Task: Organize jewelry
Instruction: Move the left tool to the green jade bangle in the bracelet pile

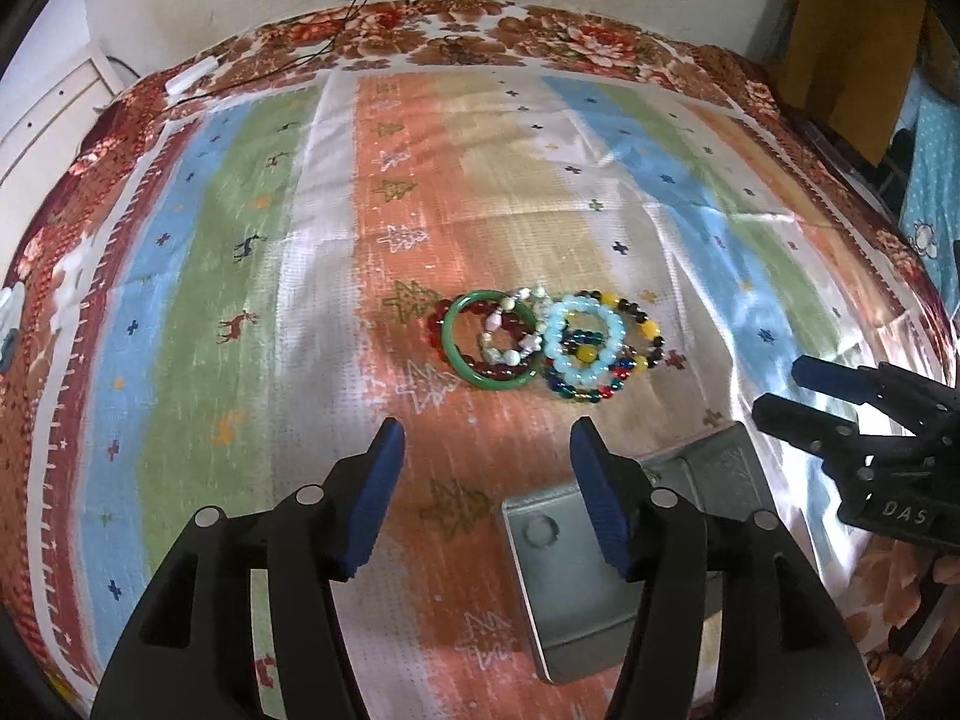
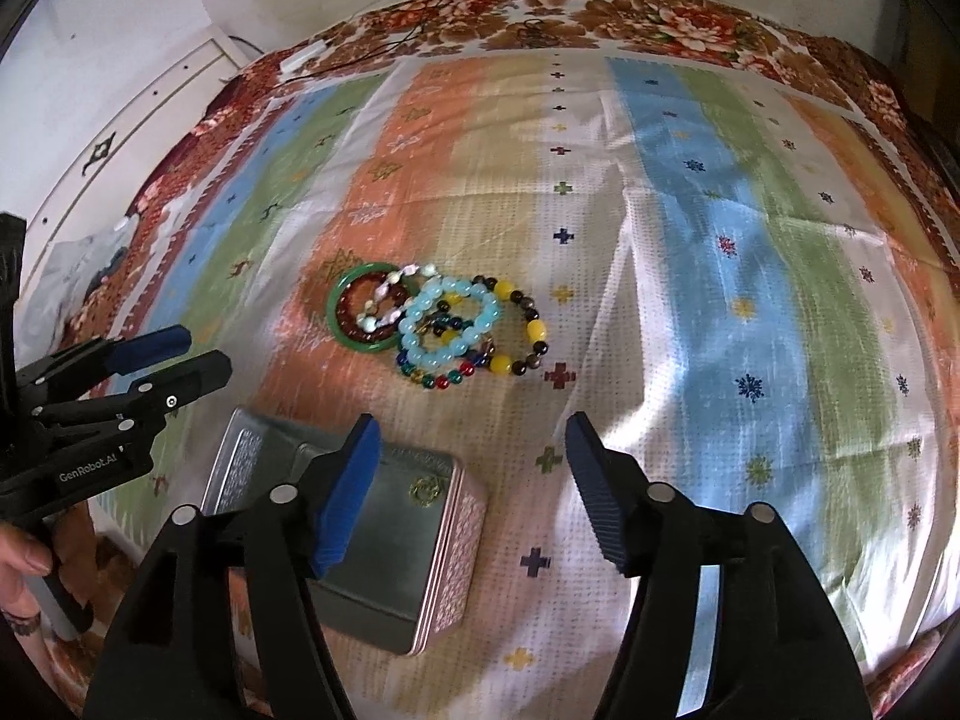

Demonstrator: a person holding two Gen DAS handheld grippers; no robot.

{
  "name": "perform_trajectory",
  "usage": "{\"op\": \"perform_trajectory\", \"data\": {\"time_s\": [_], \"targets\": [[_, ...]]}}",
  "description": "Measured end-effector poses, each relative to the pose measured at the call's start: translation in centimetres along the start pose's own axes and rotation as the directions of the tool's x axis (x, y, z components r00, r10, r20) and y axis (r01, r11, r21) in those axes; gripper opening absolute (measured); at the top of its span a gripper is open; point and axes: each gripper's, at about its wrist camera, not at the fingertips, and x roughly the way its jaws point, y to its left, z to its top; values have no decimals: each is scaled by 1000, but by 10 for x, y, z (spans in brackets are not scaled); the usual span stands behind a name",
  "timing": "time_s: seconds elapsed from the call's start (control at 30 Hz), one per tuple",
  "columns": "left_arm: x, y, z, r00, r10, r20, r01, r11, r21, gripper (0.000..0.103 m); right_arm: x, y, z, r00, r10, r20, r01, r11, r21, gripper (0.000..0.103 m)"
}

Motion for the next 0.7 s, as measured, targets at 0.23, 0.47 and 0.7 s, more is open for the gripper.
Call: {"op": "perform_trajectory", "data": {"time_s": [0.23,0.47,0.7], "targets": [[10,4,8,1000,1,-16,-1,1000,-11,58,6,-3,9,1000,-19,0,19,1000,4,64],[18,2,20,1000,1,-17,-2,1000,-12,58,15,-7,19,999,-38,5,38,999,-2,64],[32,4,31,999,17,-36,-17,1000,-14,57,29,-9,31,998,-65,-8,65,998,-3,64]]}}
